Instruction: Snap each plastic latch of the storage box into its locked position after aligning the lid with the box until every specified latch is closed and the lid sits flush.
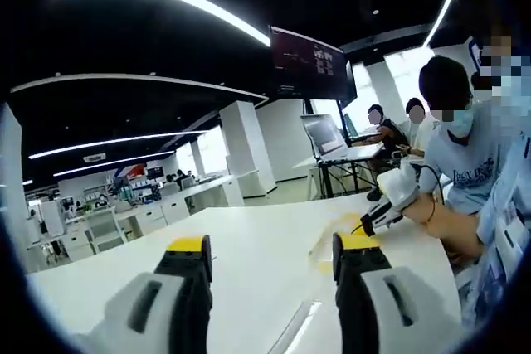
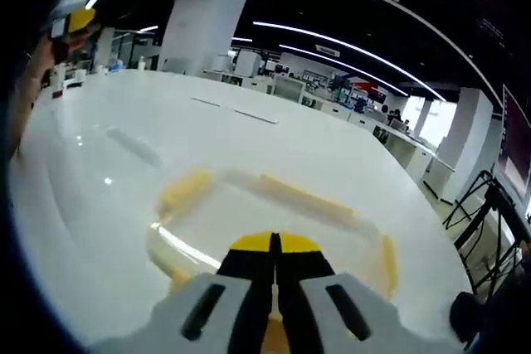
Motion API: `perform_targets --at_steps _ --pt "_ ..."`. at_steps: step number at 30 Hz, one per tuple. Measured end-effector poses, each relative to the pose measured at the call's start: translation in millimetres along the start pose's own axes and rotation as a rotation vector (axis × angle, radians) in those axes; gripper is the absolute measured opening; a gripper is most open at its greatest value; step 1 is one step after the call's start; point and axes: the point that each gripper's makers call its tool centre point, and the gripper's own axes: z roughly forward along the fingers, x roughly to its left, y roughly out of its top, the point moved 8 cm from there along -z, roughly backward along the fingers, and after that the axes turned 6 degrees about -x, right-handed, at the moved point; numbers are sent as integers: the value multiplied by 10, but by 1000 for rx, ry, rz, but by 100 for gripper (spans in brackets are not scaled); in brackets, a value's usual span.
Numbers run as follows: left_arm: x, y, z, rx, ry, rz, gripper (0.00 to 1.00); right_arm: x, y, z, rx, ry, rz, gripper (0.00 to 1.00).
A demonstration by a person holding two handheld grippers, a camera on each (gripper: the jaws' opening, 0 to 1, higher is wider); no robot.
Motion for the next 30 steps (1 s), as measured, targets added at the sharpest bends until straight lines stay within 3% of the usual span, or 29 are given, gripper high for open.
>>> perform_targets --at_steps 9,19,25,30 --pt "-151 -11 262 44 -78 2 60 31 5 -7 8 -3 -28 0" --pt "-310 -84 715 156 -192 9 60 84 38 2 62 -5 -116 0" --pt "-442 -198 973 274 -284 54 59 110 64 12 100 17 -201 0" --pt "-567 -276 1182 358 -354 76 58 88 43 -1 87 47 -190 0"
